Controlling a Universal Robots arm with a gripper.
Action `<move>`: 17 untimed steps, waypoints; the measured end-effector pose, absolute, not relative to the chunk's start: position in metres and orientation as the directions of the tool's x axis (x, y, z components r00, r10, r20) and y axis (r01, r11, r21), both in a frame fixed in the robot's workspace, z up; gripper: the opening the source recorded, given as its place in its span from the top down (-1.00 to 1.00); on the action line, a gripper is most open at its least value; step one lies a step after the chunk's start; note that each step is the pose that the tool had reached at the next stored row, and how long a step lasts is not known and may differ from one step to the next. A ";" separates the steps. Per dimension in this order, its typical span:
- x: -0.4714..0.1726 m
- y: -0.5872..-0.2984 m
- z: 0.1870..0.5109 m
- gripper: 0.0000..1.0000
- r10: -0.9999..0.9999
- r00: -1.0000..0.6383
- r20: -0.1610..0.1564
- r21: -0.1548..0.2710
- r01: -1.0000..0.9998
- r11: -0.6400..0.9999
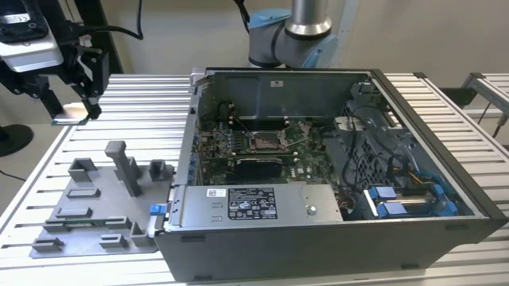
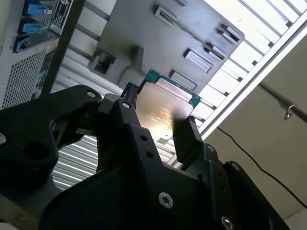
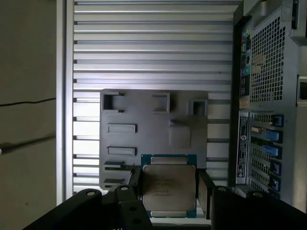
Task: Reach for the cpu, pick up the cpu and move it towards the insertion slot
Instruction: 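Pick up the cpu and move it towards the insertion slot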
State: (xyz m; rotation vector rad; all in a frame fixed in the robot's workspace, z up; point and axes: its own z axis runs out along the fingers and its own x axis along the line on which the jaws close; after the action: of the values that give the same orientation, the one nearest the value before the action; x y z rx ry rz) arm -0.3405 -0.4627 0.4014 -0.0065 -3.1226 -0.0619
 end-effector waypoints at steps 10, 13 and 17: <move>-0.320 -0.463 0.401 1.00 0.004 -1.000 0.019 0.040 0.004 0.999; -0.314 -0.463 0.401 1.00 0.004 -1.000 0.019 0.040 0.004 0.999; -0.305 -0.463 0.401 1.00 0.004 -1.000 0.019 0.040 0.004 0.999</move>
State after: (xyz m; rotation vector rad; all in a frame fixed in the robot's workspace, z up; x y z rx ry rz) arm -0.3047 -0.4627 0.4015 -0.0064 -3.1225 -0.0618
